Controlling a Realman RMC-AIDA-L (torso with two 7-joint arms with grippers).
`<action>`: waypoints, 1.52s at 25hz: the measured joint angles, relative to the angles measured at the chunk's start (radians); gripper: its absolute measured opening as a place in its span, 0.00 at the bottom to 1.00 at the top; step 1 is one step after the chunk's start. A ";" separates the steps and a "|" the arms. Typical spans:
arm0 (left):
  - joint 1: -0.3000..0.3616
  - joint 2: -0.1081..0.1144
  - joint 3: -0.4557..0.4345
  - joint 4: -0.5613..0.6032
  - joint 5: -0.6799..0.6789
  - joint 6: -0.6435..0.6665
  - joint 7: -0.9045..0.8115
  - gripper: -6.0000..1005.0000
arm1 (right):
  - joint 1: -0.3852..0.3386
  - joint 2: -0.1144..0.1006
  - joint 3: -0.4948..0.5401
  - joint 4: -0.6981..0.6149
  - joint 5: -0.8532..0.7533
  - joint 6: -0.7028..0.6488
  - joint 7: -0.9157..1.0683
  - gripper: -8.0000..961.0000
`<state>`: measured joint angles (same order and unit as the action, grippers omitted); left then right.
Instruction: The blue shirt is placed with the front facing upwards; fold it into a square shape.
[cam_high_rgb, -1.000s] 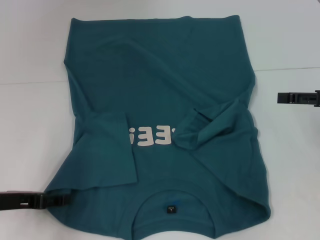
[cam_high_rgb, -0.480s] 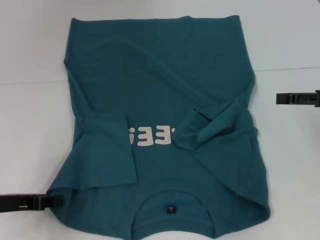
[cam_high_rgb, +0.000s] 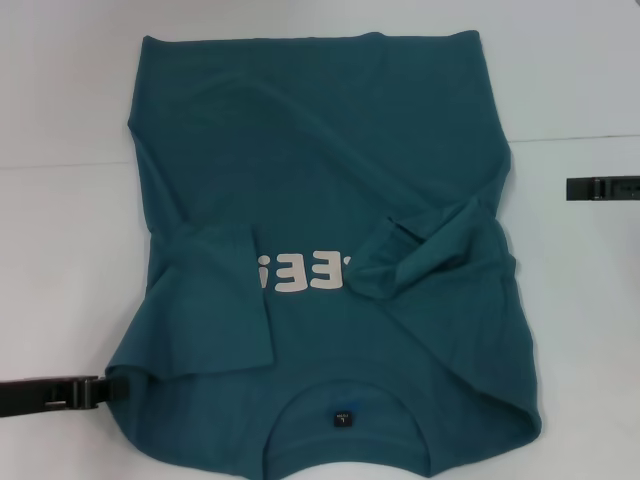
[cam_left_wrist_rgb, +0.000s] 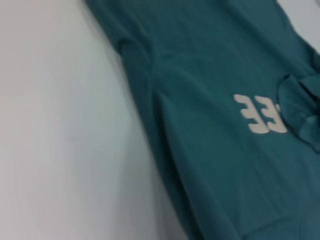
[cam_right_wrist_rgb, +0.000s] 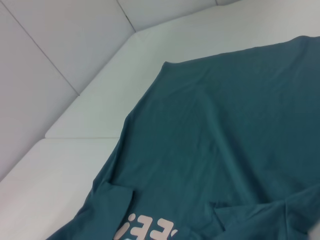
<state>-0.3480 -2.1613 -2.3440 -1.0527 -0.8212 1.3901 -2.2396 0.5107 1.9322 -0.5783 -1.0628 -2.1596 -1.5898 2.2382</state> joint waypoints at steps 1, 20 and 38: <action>-0.002 0.000 0.002 0.001 -0.003 0.000 0.001 0.09 | 0.001 -0.001 -0.003 0.003 -0.002 -0.001 0.001 0.95; -0.020 -0.003 -0.006 0.006 -0.015 0.001 -0.003 0.04 | 0.006 0.011 -0.009 0.053 -0.232 -0.179 0.169 0.95; -0.020 0.003 -0.016 -0.014 -0.015 0.013 0.002 0.05 | 0.025 0.048 -0.116 0.290 -0.283 -0.043 0.141 0.95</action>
<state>-0.3679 -2.1579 -2.3605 -1.0672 -0.8360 1.4027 -2.2372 0.5355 1.9801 -0.6939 -0.7727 -2.4422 -1.6329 2.3789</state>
